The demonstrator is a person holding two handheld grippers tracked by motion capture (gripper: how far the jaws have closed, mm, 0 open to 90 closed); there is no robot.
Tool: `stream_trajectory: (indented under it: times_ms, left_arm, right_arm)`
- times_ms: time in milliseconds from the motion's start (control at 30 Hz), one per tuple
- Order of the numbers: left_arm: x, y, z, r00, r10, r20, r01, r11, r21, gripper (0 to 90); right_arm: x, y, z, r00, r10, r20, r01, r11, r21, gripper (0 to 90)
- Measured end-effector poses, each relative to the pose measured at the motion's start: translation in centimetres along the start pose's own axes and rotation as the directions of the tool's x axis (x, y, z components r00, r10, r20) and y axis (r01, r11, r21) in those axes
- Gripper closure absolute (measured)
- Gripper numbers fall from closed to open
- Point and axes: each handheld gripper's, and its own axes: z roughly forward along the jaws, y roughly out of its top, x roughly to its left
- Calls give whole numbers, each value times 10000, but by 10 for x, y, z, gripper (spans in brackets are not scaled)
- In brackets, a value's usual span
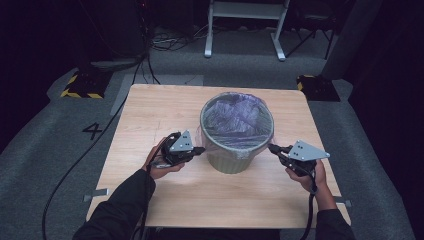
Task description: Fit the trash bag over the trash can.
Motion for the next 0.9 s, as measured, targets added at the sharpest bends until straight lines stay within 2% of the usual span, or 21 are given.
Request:
stream_trajectory:
  times_ms: [33, 100, 267, 367, 400, 500, 533, 567, 633, 767, 833, 900]
  left_arm:
    - [-1, -1, 2, 9999, 106, -12, -106, 9998, 149, 900]
    - [-2, -3, 5, 9998, 167, 49, -169, 9993, 324, 900]
    - [-2, -11, 12, 9999, 52, 159, -61, 9983, 584, 900]
    - [-1, -17, 14, 10000, -73, 10, 72, 9972, 741, 900]
    - [0, -18, 13, 9998, -89, -192, 102, 9977, 673, 900]
    - [-2, -17, 1, 9984, -161, -546, 159, 9999, -38, 896]
    - [-4, -15, -4, 9949, -253, -980, 229, 9994, -257, 786]
    - [-5, -14, -8, 9926, -330, -1165, 284, 9988, -405, 667]
    - [-4, -14, -13, 9922, -484, -1148, 397, 9963, -766, 593]
    - [-1, -11, -14, 9857, -761, -1506, 622, 9935, -948, 288]
    - [0, -8, -14, 9807, -841, -1765, 642, 9912, -1160, 205]
    - [0, -6, -15, 9757, -836, -2025, 532, 9871, -1512, 163]
  right_arm:
    - [1, -3, 1, 9999, 84, -81, -84, 10000, 13, 900]
    - [2, -8, 6, 10000, 50, 41, -51, 9995, 319, 900]
    - [3, -20, 17, 9990, 364, -257, -346, 9972, 663, 900]
    - [3, -21, 21, 9977, 476, -483, -440, 9964, 723, 900]
    - [3, -21, 23, 9972, 489, -558, -440, 9954, 852, 900]
    - [5, -21, 23, 9973, 461, -580, -411, 9956, 845, 888]
    - [5, -20, 22, 9972, 455, -586, -409, 9962, 774, 887]
    - [5, -19, 21, 9972, 461, -580, -424, 9970, 648, 884]
    - [5, -19, 19, 9971, 526, -543, -497, 9973, 538, 874]
    - [5, -16, 16, 9974, 543, -464, -528, 9981, 323, 850]
    - [6, -15, 16, 9978, 421, -503, -402, 9985, 379, 836]
    - [7, -13, 17, 9986, 262, -454, -240, 9986, 464, 826]
